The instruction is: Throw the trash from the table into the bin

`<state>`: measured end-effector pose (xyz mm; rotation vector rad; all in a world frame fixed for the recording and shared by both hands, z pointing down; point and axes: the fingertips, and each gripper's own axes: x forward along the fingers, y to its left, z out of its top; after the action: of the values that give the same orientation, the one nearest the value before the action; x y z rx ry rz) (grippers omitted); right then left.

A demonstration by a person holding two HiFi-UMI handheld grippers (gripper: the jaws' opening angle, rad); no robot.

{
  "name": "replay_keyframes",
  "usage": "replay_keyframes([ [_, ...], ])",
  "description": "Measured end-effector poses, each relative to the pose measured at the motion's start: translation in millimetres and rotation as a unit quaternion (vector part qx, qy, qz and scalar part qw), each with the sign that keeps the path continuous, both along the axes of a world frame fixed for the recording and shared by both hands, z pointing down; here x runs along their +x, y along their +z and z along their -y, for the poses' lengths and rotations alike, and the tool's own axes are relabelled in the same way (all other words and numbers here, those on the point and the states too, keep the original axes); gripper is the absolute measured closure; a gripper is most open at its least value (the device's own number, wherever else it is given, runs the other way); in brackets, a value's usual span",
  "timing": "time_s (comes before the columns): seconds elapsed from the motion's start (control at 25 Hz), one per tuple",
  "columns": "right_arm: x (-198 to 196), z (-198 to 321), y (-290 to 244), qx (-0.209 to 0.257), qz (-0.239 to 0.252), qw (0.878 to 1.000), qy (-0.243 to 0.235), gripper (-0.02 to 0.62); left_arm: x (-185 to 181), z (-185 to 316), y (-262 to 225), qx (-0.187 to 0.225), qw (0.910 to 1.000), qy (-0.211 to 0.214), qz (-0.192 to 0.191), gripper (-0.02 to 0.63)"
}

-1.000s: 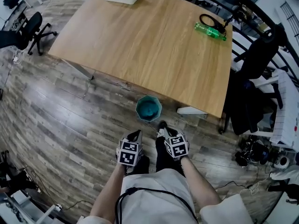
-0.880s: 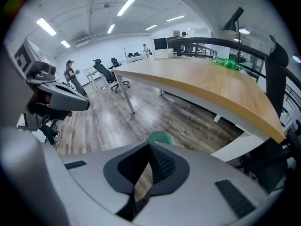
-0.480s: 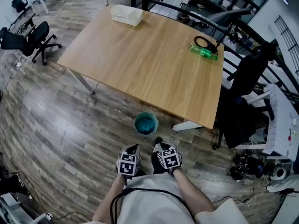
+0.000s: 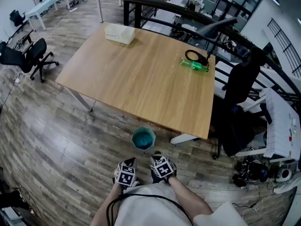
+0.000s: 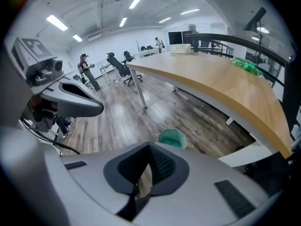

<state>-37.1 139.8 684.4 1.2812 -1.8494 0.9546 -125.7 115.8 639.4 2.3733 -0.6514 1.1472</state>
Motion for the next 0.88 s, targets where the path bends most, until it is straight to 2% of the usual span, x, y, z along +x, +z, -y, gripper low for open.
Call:
replay_keyframes([
  [0.16, 3, -8, -5, -0.009, 0.02, 0.999, 0.027, 0.571, -3, -6, 5, -0.01, 0.9999, 0.0, 0.007, 0.584],
  [0.44, 15, -5, -2, -0.009, 0.019, 0.999, 0.041, 0.572, 3, 3, 9, -0.01, 0.9999, -0.003, 0.006, 0.584],
  [0.52, 17, -3, -3, -0.007, 0.018, 0.999, 0.042, 0.572, 6, 1, 7, -0.004, 0.9999, 0.014, 0.005, 0.584],
  [0.6, 17, 0, -3, -0.005, 0.016, 0.999, 0.04, 0.572, 7, -3, 7, 0.011, 0.9986, 0.05, 0.013, 0.584],
  [0.68, 14, 1, -3, -0.005, 0.016, 0.999, 0.037, 0.571, 3, -5, 9, 0.013, 0.9978, 0.062, 0.019, 0.584],
  [0.88, 6, 0, -1, -0.005, 0.018, 0.999, 0.033, 0.571, -11, -3, 11, -0.009, 0.9997, 0.018, 0.011, 0.584],
])
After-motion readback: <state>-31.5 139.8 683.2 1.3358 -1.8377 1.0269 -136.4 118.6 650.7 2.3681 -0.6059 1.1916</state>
